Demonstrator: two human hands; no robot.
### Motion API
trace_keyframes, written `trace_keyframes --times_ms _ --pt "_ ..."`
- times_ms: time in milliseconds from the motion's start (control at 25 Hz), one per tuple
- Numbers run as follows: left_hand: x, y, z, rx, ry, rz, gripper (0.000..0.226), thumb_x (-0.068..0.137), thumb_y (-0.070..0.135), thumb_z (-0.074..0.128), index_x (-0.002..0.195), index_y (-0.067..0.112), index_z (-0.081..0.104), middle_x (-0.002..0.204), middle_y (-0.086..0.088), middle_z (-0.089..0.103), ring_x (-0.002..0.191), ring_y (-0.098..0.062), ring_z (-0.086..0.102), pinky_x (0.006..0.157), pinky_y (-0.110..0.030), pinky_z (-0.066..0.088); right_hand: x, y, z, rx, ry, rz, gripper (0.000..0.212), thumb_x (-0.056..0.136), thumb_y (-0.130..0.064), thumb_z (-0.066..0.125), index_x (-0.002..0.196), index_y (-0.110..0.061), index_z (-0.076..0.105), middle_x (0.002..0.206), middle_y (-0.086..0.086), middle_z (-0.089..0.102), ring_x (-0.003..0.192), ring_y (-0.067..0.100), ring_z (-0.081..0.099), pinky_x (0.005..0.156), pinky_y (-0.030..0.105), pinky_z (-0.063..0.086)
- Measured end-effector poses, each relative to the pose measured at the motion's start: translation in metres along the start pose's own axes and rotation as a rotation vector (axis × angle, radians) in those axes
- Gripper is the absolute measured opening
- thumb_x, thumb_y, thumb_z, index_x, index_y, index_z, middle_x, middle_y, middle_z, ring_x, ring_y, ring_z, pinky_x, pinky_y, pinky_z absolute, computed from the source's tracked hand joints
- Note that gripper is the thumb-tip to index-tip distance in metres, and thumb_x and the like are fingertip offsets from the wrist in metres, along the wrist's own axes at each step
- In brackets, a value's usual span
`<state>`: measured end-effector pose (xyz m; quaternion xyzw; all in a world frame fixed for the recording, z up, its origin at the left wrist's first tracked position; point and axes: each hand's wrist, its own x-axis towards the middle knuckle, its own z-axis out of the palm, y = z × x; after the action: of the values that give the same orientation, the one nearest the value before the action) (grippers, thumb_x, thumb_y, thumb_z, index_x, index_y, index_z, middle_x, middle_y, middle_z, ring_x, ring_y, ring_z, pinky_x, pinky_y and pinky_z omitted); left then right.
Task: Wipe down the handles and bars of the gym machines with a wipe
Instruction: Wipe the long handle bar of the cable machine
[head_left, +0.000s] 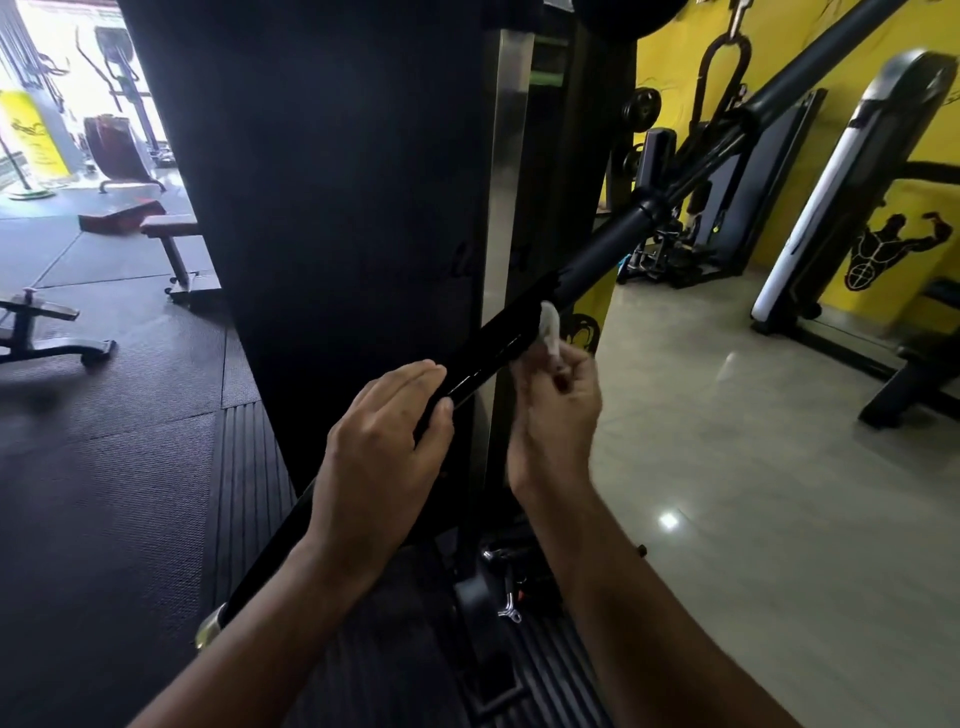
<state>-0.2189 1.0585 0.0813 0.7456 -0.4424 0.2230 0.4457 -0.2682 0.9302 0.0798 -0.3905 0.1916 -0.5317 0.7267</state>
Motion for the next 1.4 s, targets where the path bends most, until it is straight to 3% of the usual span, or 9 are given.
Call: trace_keyframes --times_ms 200,320,480,600,720,880,1000,1200,1400 --pt "0.004 -0.006 -0.003 0.006 0.003 -0.026 0.025 0.09 0.016 0.067 0.115 0.009 0.069 0.116 0.001 0.067 0.11 -0.006 0.06 0.096 -0.008 0.04 0.039 -0.011 -0.026 -0.912 -0.184 -1.006 0.008 0.092 -0.008 0.063 0.099 -0.007 0.068 0.101 0.01 0.063 0.096 0.023 0.057 0.081 0.03 0.047" --pt "0.007 -0.007 -0.003 0.019 0.017 -0.036 0.023 0.09 0.017 0.068 0.112 0.009 0.069 0.112 0.002 0.068 0.105 -0.007 0.061 0.085 -0.006 0.043 0.047 -0.022 -0.022 -1.077 -0.191 -1.096 0.011 0.089 -0.002 0.065 0.099 -0.006 0.067 0.102 0.011 0.062 0.1 0.023 0.054 0.083 0.039 0.049" --pt "0.012 -0.007 -0.003 0.034 0.03 -0.035 0.024 0.09 0.018 0.068 0.111 0.007 0.068 0.111 -0.001 0.068 0.105 -0.01 0.062 0.087 -0.016 0.048 0.053 -0.038 -0.014 -1.317 -0.649 -1.377 0.016 0.094 -0.001 0.054 0.101 -0.001 0.068 0.107 0.016 0.066 0.108 0.03 0.059 0.102 0.038 0.047" --pt "0.015 -0.01 -0.004 0.029 0.024 -0.027 0.026 0.091 0.017 0.066 0.115 0.008 0.067 0.117 -0.001 0.066 0.111 -0.01 0.059 0.096 -0.01 0.04 0.058 -0.056 0.006 -1.371 -0.529 -1.146 0.016 0.092 -0.005 0.058 0.104 -0.007 0.068 0.109 0.012 0.066 0.106 0.025 0.06 0.094 0.041 0.05" --pt "0.021 -0.013 -0.005 0.05 0.001 -0.008 0.03 0.091 0.016 0.065 0.12 0.008 0.066 0.118 -0.002 0.067 0.111 -0.012 0.059 0.099 -0.009 0.036 0.047 -0.063 0.023 -1.621 -0.896 -1.094 0.026 0.094 -0.016 0.049 0.114 -0.013 0.065 0.116 0.008 0.065 0.112 0.022 0.059 0.1 0.041 0.048" --pt "0.028 -0.012 -0.004 0.07 -0.051 -0.011 0.033 0.092 0.018 0.064 0.122 0.008 0.065 0.121 -0.004 0.066 0.114 -0.014 0.059 0.1 -0.014 0.035 0.071 -0.101 0.055 -1.821 -0.738 -0.898 0.02 0.094 -0.02 0.045 0.1 -0.023 0.064 0.096 -0.003 0.063 0.098 0.019 0.055 0.083 0.034 0.044" --pt "0.033 -0.011 -0.005 -0.014 -0.094 -0.025 0.032 0.089 0.015 0.066 0.121 0.01 0.067 0.12 0.0 0.067 0.111 -0.011 0.06 0.097 -0.011 0.038 0.058 -0.092 0.078 -1.984 -1.014 -0.668 0.018 0.094 -0.013 0.055 0.098 -0.03 0.055 0.088 -0.012 0.049 0.089 0.01 0.052 0.078 0.026 0.041" --pt "0.048 -0.011 -0.008 -0.085 -0.161 -0.046 0.034 0.09 0.015 0.061 0.124 0.014 0.065 0.125 0.005 0.064 0.114 -0.006 0.058 0.094 -0.023 0.05 0.088 -0.119 0.078 -2.089 -0.752 -0.648 0.015 0.096 -0.014 0.05 0.104 -0.024 0.058 0.091 -0.004 0.056 0.087 0.015 0.057 0.071 0.029 0.047" --pt "0.061 -0.008 -0.004 -0.08 -0.203 0.01 0.039 0.089 0.011 0.057 0.127 0.013 0.063 0.128 0.002 0.063 0.114 -0.009 0.058 0.094 -0.022 0.049 0.09 -0.11 0.069 -2.029 -0.797 -0.791 0.016 0.096 -0.012 0.052 0.102 -0.024 0.06 0.095 -0.005 0.059 0.093 0.014 0.054 0.083 0.035 0.048"
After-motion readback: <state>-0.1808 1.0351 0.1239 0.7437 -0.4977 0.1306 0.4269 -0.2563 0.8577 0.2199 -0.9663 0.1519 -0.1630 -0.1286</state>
